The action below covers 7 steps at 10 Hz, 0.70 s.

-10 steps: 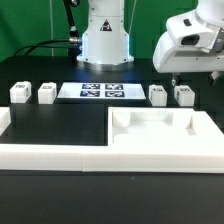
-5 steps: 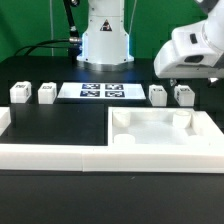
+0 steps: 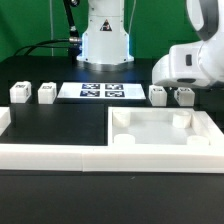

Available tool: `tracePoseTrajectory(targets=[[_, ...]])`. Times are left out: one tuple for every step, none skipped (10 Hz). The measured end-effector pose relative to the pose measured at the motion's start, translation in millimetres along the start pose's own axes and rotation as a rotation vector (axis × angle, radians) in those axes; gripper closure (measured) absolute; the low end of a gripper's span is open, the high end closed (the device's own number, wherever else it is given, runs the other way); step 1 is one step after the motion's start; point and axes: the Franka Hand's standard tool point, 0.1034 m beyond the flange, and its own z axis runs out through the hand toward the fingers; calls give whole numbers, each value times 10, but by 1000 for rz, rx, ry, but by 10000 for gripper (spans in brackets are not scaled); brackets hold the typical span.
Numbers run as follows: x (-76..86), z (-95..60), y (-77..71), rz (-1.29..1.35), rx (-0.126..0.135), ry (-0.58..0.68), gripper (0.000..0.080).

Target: Assemble square table

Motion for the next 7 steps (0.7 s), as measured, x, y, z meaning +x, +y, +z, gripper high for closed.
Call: tracePoseTrajectory(targets=[[19,17,-39,-8,-8,4,151],[10,47,-64,-11,-12,0,151],[23,81,-61,-10,-12,-7,151],[30,107,-65,-11,-13,-12,151],[32,105,-61,-10,-13,-11,151],[33,107,-60,-10,-13,-12,151],[34,109,-58,-10,-13,-12,273]])
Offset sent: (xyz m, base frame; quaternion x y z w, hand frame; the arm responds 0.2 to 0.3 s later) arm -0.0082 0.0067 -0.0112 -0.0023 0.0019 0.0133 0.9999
